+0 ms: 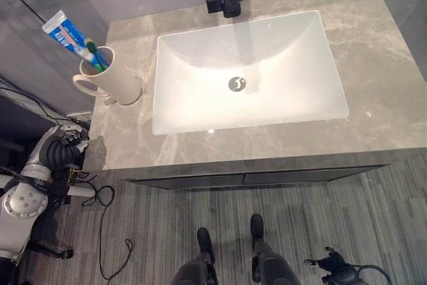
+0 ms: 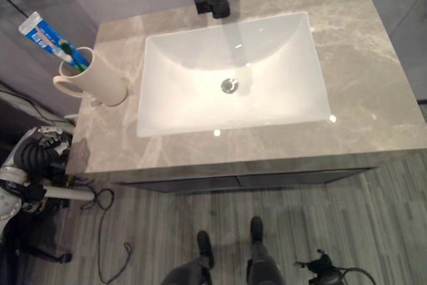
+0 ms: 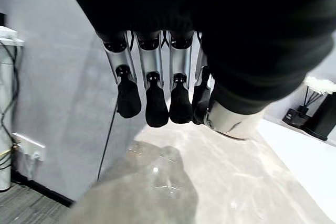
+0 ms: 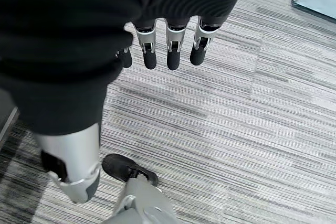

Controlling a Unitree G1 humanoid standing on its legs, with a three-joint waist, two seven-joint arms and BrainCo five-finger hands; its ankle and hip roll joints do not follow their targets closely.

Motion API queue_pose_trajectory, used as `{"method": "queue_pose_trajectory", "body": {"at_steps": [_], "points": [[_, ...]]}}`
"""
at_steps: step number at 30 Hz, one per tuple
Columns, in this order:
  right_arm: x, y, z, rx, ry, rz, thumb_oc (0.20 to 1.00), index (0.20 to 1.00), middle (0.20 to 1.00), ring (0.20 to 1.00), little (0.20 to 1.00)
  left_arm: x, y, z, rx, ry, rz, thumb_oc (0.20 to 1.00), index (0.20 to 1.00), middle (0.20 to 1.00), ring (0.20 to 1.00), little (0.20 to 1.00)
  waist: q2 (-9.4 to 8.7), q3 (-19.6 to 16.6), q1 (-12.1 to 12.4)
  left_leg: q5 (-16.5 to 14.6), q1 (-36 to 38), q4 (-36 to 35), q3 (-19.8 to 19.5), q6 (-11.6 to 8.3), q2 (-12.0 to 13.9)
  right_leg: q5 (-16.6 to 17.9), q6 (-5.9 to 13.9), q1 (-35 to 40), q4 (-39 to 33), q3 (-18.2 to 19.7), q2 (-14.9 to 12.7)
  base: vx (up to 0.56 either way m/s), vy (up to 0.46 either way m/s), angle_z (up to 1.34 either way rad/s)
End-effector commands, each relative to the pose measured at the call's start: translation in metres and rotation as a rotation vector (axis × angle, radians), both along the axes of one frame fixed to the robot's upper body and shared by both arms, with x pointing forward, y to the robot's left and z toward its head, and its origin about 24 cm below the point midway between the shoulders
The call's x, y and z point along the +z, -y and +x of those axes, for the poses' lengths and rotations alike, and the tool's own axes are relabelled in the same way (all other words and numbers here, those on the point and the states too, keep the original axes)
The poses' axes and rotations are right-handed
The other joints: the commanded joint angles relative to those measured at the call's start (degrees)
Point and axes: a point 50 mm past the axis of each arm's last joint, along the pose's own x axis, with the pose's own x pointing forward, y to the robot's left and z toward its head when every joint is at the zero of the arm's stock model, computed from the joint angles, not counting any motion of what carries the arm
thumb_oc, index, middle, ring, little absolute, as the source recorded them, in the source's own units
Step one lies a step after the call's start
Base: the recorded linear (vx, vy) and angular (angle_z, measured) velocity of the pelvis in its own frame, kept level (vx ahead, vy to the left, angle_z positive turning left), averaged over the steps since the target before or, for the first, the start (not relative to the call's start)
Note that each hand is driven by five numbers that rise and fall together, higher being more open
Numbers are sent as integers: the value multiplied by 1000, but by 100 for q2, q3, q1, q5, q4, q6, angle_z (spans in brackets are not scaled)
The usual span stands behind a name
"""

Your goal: Put brush and paste in cup on sink, flatten towel.

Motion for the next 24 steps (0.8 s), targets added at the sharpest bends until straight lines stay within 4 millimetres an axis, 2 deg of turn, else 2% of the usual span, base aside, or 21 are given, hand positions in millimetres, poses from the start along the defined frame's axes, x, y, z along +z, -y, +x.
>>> {"method": "queue_pose_trajectory", "body": {"at_steps": [1,2,3,4,5,7,9,18,19,20,21,23,24], "points": [[2,-11,18,62,29,-5,1000,1000,1000,1000,1000,-18,6,37,31,-61,31,200,200,200,200,200,-284,-68,-296,126,-57,35,-8,-240,112,-346,501,263,5,408,-399,-1,15,4],[3,-9,21,58,33,-12,1000,1000,1000,1000,1000,-5,-1,40,52,-11,26,200,200,200,200,200,-261,-73,-280,125,-64,35,-8,-234,110,-335,512,251,5,430,-409,-5,2,9],[3,-9,21,58,33,-12,1000,1000,1000,1000,1000,-5,-1,40,52,-11,26,200,200,200,200,200,-261,-78,-277,126,-70,35,-7,-234,110,-333,512,244,5,432,-408,24,8,-6],[5,-10,26,45,48,-4,1000,1000,1000,1000,1000,19,-7,41,54,53,56,200,200,200,200,200,-206,-75,-251,105,-54,35,-14,-240,100,-345,536,261,5,434,-430,19,7,-40],[5,-11,28,31,60,8,1000,1000,1000,1000,1000,32,-11,40,55,88,56,200,200,200,200,200,-173,-91,-230,133,-90,35,-33,-249,97,-326,538,234,5,428,-432,20,7,-45],[6,-12,31,27,69,15,1000,1000,1000,1000,1000,36,-11,40,46,97,51,200,200,200,200,200,-158,-92,-237,137,-80,35,-35,-253,96,-327,537,236,5,421,-428,5,0,-14],[6,-12,32,25,74,19,1000,1000,1000,1000,1000,36,-11,41,44,98,48,200,200,200,200,200,-149,-99,-237,134,-72,35,-35,-257,96,-332,537,241,5,421,-429,10,4,2],[9,-15,42,62,92,7,1000,1000,1000,1000,1000,11,-6,53,65,20,42,200,200,200,200,200,-122,-141,-292,102,4,35,-10,-254,109,-341,518,295,5,413,-419,0,0,0],[9,-14,39,36,102,16,1000,1000,1000,1000,1000,49,-4,44,20,147,42,200,200,200,200,200,-106,-141,-230,101,3,35,-35,-252,100,-350,514,312,5,397,-425,0,0,0],[7,-14,36,1,101,35,1000,1000,1000,1000,1000,56,-7,27,-5,166,63,200,200,200,200,200,-100,-132,-164,109,-9,35,-73,-254,89,-362,503,321,5,363,-425,-4,-21,-5],[7,-15,36,3,100,35,1000,1000,1000,1000,1000,56,-8,26,-3,165,64,200,200,200,200,200,-101,-136,-178,109,-10,35,-74,-254,88,-363,503,320,5,362,-425,0,0,0],[8,-14,36,3,106,35,1000,1000,1000,1000,1000,27,-12,18,23,74,55,200,200,200,200,200,-121,-102,-191,110,-6,35,-65,-256,86,-353,494,322,5,370,-427,-9,0,13],[8,-13,35,4,105,35,1000,1000,1000,1000,1000,27,-13,17,24,73,55,200,200,200,200,200,-120,-102,-192,109,-4,35,-63,-256,86,-353,494,323,5,372,-427,-5,-3,10]]}}
